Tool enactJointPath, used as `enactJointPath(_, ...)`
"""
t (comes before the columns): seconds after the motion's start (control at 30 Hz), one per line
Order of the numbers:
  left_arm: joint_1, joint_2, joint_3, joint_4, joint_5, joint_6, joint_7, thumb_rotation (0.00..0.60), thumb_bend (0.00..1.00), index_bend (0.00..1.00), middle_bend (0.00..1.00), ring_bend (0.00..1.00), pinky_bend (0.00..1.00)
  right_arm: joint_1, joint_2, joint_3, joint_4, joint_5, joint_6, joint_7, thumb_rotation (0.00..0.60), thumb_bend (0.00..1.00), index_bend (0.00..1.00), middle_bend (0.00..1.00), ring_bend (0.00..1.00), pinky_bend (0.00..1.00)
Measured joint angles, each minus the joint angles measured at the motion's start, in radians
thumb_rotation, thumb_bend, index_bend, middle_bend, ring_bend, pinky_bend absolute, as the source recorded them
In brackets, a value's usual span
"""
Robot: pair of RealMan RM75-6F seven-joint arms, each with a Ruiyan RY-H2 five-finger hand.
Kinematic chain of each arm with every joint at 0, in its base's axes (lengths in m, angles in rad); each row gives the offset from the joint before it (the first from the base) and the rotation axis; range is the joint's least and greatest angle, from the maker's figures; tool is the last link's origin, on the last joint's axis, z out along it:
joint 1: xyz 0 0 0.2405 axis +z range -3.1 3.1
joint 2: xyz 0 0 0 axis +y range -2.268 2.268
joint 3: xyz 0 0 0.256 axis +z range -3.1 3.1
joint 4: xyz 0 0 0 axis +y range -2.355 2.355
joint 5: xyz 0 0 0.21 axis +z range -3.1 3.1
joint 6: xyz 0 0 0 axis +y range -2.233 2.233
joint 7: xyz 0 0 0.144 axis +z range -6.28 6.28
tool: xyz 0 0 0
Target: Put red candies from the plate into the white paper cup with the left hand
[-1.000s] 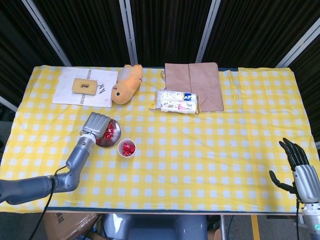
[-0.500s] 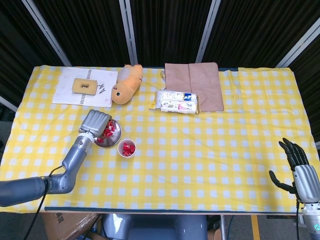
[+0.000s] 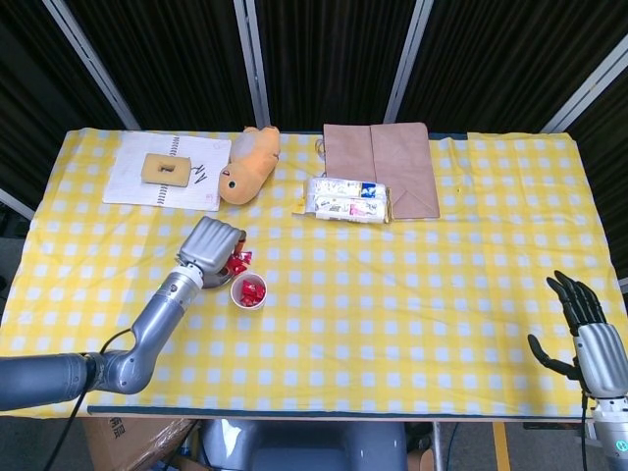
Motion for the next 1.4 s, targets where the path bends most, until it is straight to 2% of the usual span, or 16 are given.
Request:
enactJointPath(0.23, -0.027, -0.007, -0.003, -0.074, 0.014, 0.018, 0.029, 0.600, 0.37, 0.51, 0.90, 1.00, 0.97, -0.001, 0.001, 0.001, 0.001, -0.002, 0.005, 0.006, 0.600, 0.42, 0.00, 0.00, 0.00, 0.00)
enactJointPath(0.5, -0.045, -0.021, 0.026, -0.115, 0.000, 0.033, 0.066, 0.600, 0.37, 0.51, 0.90, 1.00, 0.97, -0.001, -0.001, 0.002, 0.005, -0.006, 0.013, 0.010, 0.600, 0.42, 0.00, 0.00, 0.00, 0.00)
enactJointPath(1.13, -0.046, -0.051, 0.072, -0.089, -0.034, 0.050, 0.077, 0.600, 0.37, 0.50, 0.89, 1.00, 0.97, -0.003, 0.001, 0.001, 0.003, -0.007, 0.017, 0.013, 0.600, 0.42, 0.00, 0.00, 0.00, 0.00)
enactJointPath(1.4, -0.048, -0.046, 0.076, -0.084, -0.037, 0.051, 0.076, 0.600, 0.36, 0.48, 0.87, 1.00, 0.97, -0.001, 0.000, 0.000, 0.004, -0.009, 0.015, 0.015, 0.600, 0.42, 0.00, 0.00, 0.00, 0.00)
